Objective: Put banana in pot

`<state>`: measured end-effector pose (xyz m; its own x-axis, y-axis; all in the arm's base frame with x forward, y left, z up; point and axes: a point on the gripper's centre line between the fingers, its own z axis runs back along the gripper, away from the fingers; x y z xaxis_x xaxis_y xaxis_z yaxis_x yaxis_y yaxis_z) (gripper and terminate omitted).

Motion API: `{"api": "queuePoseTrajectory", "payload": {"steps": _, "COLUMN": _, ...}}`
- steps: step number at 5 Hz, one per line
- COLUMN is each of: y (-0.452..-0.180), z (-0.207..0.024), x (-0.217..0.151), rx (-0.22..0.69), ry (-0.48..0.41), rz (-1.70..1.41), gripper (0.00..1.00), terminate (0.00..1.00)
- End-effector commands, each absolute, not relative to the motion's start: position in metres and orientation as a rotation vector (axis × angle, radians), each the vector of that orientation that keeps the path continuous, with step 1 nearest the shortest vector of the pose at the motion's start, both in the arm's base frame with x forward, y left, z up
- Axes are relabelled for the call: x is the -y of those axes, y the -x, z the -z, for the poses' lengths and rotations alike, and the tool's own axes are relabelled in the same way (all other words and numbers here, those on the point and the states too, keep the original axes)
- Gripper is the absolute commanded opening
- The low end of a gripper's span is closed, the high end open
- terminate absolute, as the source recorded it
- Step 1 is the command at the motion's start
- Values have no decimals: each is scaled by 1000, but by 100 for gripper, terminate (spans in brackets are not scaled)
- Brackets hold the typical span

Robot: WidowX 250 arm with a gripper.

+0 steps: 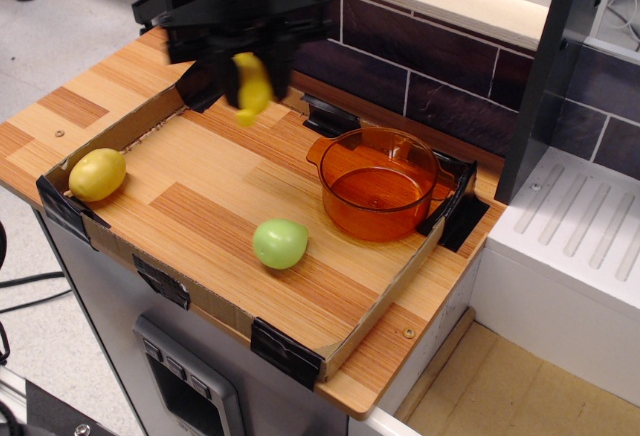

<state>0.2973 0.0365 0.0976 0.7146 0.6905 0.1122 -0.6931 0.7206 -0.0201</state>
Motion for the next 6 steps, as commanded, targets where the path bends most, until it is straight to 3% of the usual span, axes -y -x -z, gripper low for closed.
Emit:
{"api": "queuePoseTrajectory", "payload": {"steps": 1, "y": -329, "z": -96, "x": 8, "rx": 113, "ry": -57, "rz": -709, "gripper": 0, "terminate": 0}}
{"api": "queuePoseTrajectory", "payload": {"steps": 2, "y": -338, "z": -79, "x": 20, "rx": 45, "ry": -76, "rz": -691, "gripper": 0, "terminate": 0}}
{"api": "queuePoseTrajectory", "payload": {"steps": 3, "y": -338, "z": -67, "x": 28, "rx": 39, "ry": -100, "rz": -652, "gripper": 0, "terminate": 0}}
{"api": "queuePoseTrajectory", "payload": {"steps": 4, "y": -335, "z": -63, "x": 29, "rx": -1, "ry": -95, "rz": -641, "gripper": 100, "terminate": 0}}
{"api": "queuePoseTrajectory", "payload": {"steps": 6, "y": -327, "z": -77, "x": 32, "rx": 1, "ry": -40, "rz": -611, "gripper": 100, "terminate": 0}}
